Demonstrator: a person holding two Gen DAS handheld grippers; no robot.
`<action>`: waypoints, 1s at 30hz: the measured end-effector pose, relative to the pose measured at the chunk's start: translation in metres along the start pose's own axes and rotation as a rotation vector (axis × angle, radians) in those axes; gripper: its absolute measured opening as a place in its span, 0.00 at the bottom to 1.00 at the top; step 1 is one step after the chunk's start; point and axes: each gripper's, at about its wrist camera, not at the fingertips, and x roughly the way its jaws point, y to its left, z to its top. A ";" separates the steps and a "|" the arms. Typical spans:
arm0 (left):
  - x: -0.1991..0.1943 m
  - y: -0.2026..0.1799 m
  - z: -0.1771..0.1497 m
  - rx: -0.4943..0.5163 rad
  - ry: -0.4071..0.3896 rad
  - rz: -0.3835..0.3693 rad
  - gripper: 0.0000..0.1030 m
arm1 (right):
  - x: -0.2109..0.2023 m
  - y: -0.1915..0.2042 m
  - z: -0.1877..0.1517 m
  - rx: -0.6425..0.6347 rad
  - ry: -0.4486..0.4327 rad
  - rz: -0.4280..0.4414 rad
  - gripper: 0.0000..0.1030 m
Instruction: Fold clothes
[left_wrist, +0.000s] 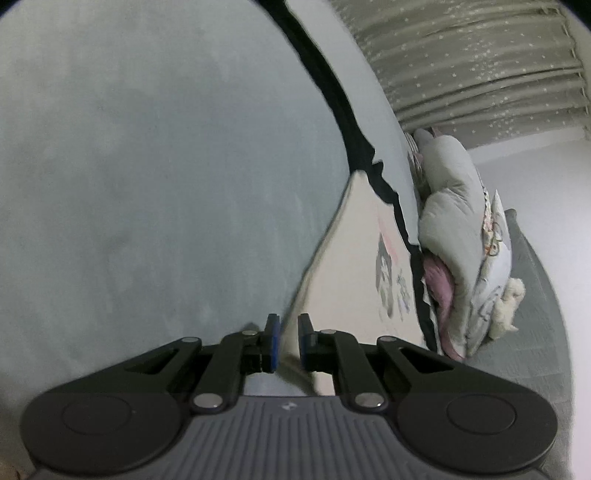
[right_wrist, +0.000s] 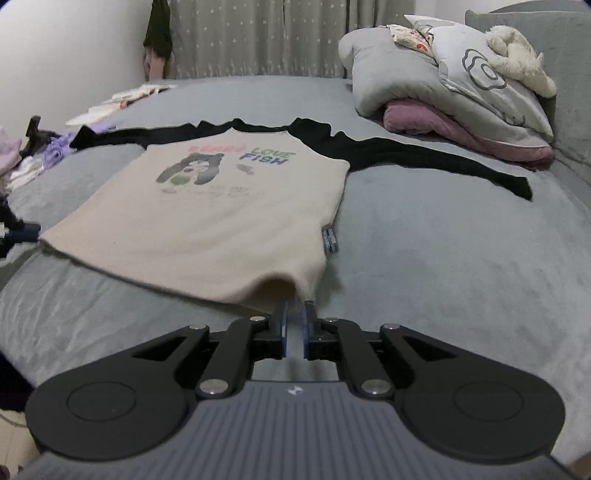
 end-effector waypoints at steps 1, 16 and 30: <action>-0.002 -0.001 0.002 0.007 -0.014 0.007 0.11 | -0.009 -0.002 0.004 0.002 -0.013 -0.019 0.33; 0.084 -0.163 -0.008 0.590 -0.117 0.056 0.98 | 0.096 -0.275 0.077 0.839 -0.158 0.021 0.63; 0.205 -0.183 -0.076 1.004 -0.068 0.295 0.99 | 0.245 -0.442 0.076 0.955 -0.198 -0.091 0.63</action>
